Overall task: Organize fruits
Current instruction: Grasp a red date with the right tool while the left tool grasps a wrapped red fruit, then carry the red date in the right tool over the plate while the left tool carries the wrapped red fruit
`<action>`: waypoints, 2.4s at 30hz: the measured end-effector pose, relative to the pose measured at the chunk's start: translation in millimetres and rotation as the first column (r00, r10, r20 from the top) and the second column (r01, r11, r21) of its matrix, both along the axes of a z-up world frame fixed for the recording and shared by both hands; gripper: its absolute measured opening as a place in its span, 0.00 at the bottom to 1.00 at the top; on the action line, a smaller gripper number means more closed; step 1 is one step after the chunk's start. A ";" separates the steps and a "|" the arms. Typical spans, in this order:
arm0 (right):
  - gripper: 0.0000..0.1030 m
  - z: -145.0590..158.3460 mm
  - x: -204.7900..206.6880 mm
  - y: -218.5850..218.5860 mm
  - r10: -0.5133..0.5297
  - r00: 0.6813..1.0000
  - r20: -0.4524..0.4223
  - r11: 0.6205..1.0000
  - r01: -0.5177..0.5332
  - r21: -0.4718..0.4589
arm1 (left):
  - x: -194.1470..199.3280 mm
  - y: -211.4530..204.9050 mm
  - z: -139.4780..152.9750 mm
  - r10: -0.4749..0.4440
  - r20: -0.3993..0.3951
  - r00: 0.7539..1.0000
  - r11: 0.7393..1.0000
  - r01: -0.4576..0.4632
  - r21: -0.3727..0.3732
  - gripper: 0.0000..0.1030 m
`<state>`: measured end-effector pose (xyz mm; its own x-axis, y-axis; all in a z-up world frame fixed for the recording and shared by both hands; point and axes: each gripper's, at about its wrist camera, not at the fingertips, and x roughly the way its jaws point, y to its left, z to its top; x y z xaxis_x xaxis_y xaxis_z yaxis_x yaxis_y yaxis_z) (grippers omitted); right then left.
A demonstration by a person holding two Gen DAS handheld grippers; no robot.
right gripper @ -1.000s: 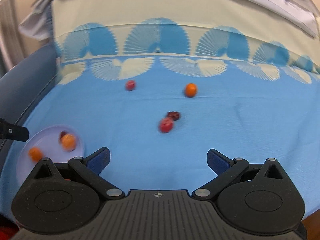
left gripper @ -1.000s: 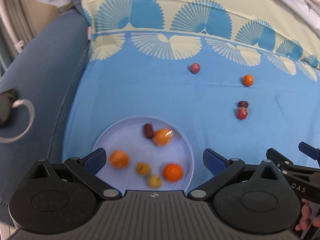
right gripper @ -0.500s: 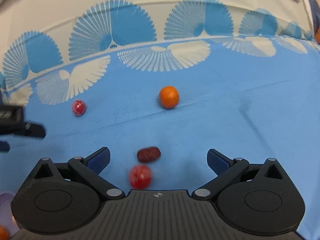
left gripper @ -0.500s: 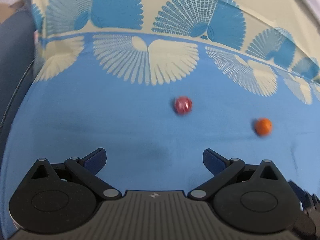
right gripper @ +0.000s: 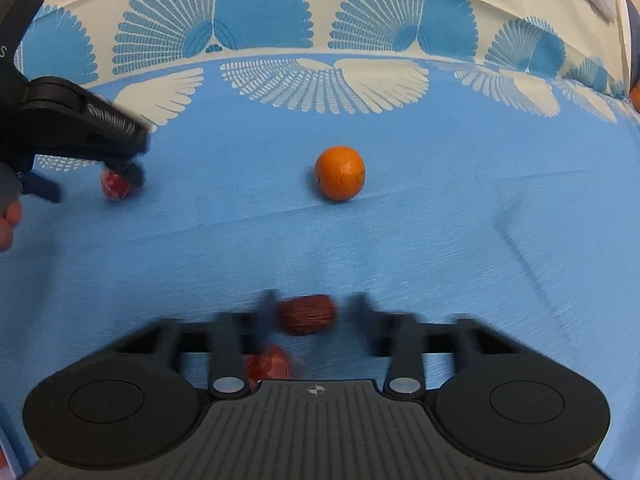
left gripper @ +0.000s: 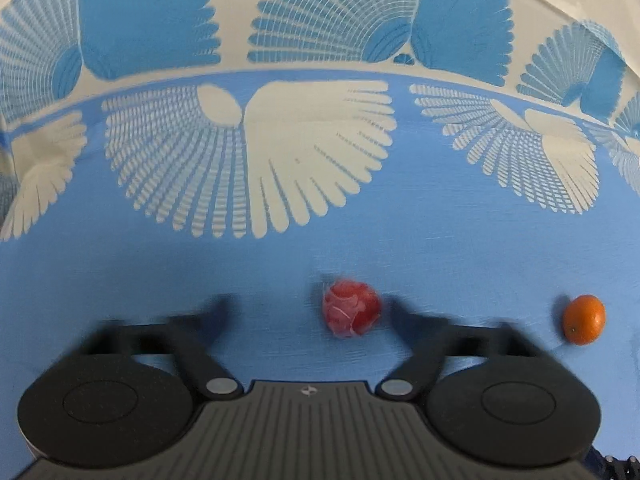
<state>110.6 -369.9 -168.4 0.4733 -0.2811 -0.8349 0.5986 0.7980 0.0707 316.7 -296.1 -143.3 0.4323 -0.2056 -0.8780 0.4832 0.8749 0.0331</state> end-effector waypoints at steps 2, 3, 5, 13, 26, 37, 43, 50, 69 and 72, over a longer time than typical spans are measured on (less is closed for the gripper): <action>0.33 4.8 -4.2 -4.2 -0.020 0.999 0.035 0.999 0.019 0.039 | -2.3 2.2 3.2 -0.013 -0.029 0.999 1.000 0.013 -0.010 0.31; 0.33 8.7 -7.4 -6.0 -0.031 0.998 0.058 0.999 0.029 0.046 | -5.4 5.0 6.5 -0.014 -0.020 1.000 1.000 0.014 -0.020 0.31; 0.33 17.9 -13.5 -7.2 -0.028 0.995 0.097 0.999 0.023 0.049 | -12.0 10.6 14.7 -0.017 -0.003 1.000 1.000 0.017 -0.026 0.31; 0.33 77.0 -71.0 -23.2 -0.038 0.973 0.229 0.997 0.052 -0.056 | -60.0 52.3 72.0 -0.029 0.051 0.998 0.998 0.032 -0.060 0.31; 0.33 142.1 -153.8 54.6 0.183 0.946 0.266 0.983 -0.184 -0.021 | -192.7 186.8 146.8 0.064 0.009 0.998 0.994 -0.063 -0.085 0.31; 0.33 172.4 -190.5 178.4 0.481 0.831 0.279 0.864 -0.504 0.013 | -292.4 293.3 160.0 0.167 0.005 0.986 0.982 -0.166 -0.089 0.31; 0.33 190.6 -208.8 205.1 0.551 0.784 0.288 0.827 -0.558 -0.064 | -317.5 318.9 157.7 0.191 -0.002 0.982 0.975 -0.190 -0.119 0.31; 0.33 197.6 -217.1 212.9 0.565 0.775 0.284 0.821 -0.563 -0.096 | -328.3 327.9 162.8 0.199 0.013 0.980 0.968 -0.194 -0.158 0.31; 0.33 195.8 -214.2 216.9 0.581 0.772 0.259 0.811 -0.577 -0.100 | -325.9 333.4 162.9 0.212 0.013 0.977 0.962 -0.206 -0.180 0.31; 0.33 194.5 -212.7 217.0 0.581 0.773 0.254 0.811 -0.578 -0.095 | -322.9 333.7 161.4 0.215 0.006 0.977 0.961 -0.210 -0.180 0.31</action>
